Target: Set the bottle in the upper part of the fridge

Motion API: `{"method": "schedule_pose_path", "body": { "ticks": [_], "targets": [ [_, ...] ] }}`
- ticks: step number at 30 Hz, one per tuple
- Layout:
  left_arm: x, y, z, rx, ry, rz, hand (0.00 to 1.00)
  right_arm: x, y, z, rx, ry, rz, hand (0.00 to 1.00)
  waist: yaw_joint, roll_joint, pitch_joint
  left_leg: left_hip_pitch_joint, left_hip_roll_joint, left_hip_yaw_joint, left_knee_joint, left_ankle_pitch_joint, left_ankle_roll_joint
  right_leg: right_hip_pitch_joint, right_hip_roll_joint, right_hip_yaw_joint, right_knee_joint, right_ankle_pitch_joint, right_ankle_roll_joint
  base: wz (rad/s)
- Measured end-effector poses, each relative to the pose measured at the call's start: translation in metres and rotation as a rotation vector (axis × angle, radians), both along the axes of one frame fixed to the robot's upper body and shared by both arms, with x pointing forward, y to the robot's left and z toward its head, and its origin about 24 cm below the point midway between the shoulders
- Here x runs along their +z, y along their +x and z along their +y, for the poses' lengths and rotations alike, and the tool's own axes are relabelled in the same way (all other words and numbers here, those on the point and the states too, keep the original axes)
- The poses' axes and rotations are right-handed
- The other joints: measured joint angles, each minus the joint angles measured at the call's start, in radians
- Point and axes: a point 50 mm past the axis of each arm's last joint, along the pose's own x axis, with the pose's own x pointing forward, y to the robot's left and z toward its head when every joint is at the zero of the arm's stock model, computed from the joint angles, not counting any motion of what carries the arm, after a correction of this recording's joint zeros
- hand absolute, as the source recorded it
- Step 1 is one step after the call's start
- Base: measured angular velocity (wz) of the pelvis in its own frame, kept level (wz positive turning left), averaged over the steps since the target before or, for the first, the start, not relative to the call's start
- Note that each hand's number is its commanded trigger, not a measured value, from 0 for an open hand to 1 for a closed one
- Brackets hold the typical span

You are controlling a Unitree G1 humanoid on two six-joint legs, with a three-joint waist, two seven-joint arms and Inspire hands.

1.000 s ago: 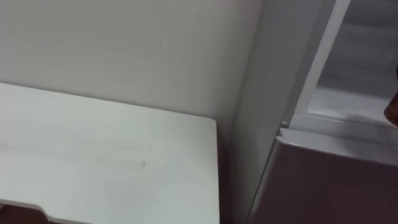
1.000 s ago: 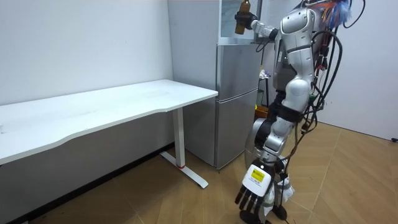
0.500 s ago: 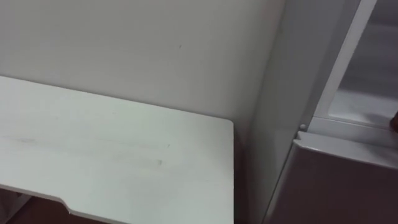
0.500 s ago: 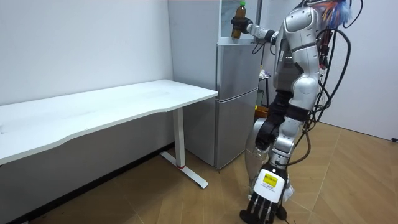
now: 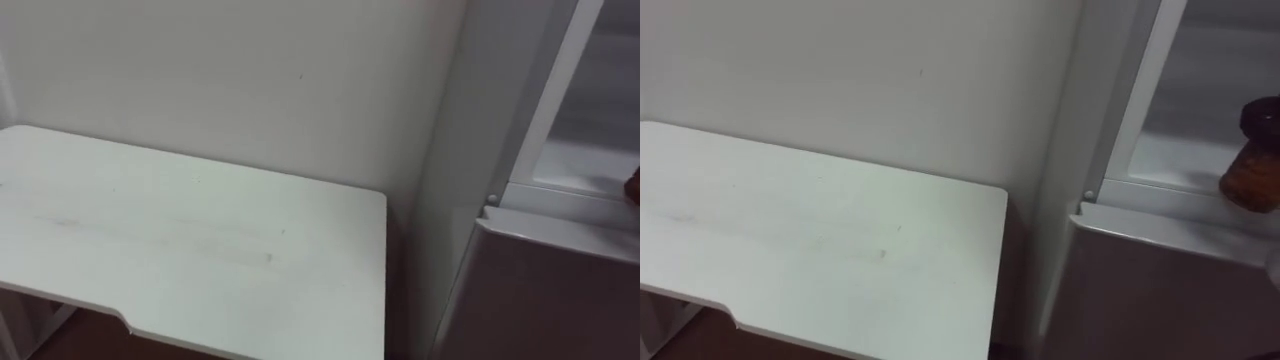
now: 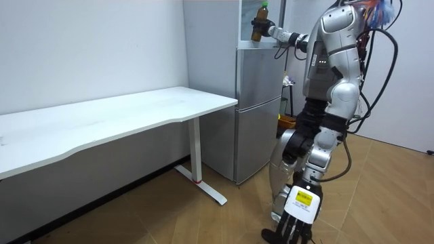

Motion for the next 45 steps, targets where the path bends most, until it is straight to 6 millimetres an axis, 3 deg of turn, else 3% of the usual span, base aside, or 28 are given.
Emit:
{"method": "schedule_pose_path", "body": {
  "ticks": [5,13,15,16,17,25,35,38,42,45],
  "targets": [
    [0.001,0.004,0.001,-0.006,0.008,-0.016,0.00,0.003,0.005,0.004,0.006,-0.016,-0.006,1.00,0.001,-0.006,0.0019,-0.018,0.001,-0.016,0.007,0.002,-0.004,0.001,0.006,-0.022,-0.010,0.006,-0.006,0.10],
    [0.001,0.006,0.002,-0.028,0.022,-0.007,0.00,0.010,0.012,0.008,0.008,0.017,-0.024,1.00,0.053,-0.003,0.0052,-0.026,0.002,-0.034,0.012,-0.001,-0.009,0.001,0.008,-0.044,-0.012,0.002,-0.009,0.07],
    [0.001,0.005,0.001,-0.034,0.019,-0.002,0.00,0.013,0.014,0.011,0.011,0.008,-0.026,0.64,0.056,-0.002,0.0077,-0.033,0.000,-0.042,0.016,0.000,-0.010,0.001,0.008,-0.051,-0.013,0.000,-0.010,0.13],
    [0.001,0.005,0.001,-0.034,0.020,-0.001,0.00,0.013,0.014,0.011,0.013,0.010,-0.027,0.16,0.058,-0.002,0.0086,-0.034,0.000,-0.043,0.016,0.000,-0.010,0.001,0.008,-0.051,-0.013,-0.001,-0.010,0.09],
    [0.001,0.005,0.002,-0.035,0.021,-0.001,0.00,0.013,0.015,0.011,0.013,0.014,-0.029,0.00,0.064,-0.004,0.0097,-0.036,-0.001,-0.048,0.017,0.000,-0.011,0.001,0.009,-0.051,-0.013,-0.003,-0.010,0.09],
    [0.002,0.005,0.003,-0.036,0.022,-0.002,0.00,0.013,0.016,0.002,-0.032,0.076,-0.022,0.00,0.078,-0.013,0.0114,-0.038,-0.006,-0.057,0.018,0.000,-0.011,0.003,0.012,-0.051,-0.012,-0.005,-0.009,0.03],
    [0.003,0.006,0.005,-0.042,0.028,-0.006,0.00,0.006,0.019,-0.002,0.001,0.071,0.016,0.00,0.077,-0.002,0.0177,-0.040,-0.004,-0.053,0.030,-0.004,-0.010,0.000,0.006,-0.049,-0.011,-0.005,-0.009,0.00],
    [0.003,0.006,0.005,-0.043,0.028,-0.007,0.00,0.004,0.020,-0.002,0.011,0.069,0.022,0.00,0.077,0.004,0.0160,-0.041,-0.004,-0.053,0.033,-0.004,-0.010,-0.003,0.005,-0.049,-0.010,-0.004,-0.009,0.00],
    [0.003,0.006,0.005,-0.043,0.028,-0.007,0.00,0.005,0.020,-0.002,0.029,0.063,0.020,0.00,0.077,0.014,0.0063,-0.038,-0.003,-0.050,0.028,-0.004,-0.010,0.000,0.006,-0.051,-0.009,-0.003,-0.010,0.00],
    [0.003,0.006,0.005,-0.045,0.027,-0.010,0.00,0.003,0.021,-0.001,0.047,0.055,0.027,0.00,0.077,0.012,0.0063,-0.033,-0.002,-0.047,0.020,-0.004,-0.010,0.003,0.007,-0.051,-0.008,-0.003,-0.010,0.00]
  ]
}}
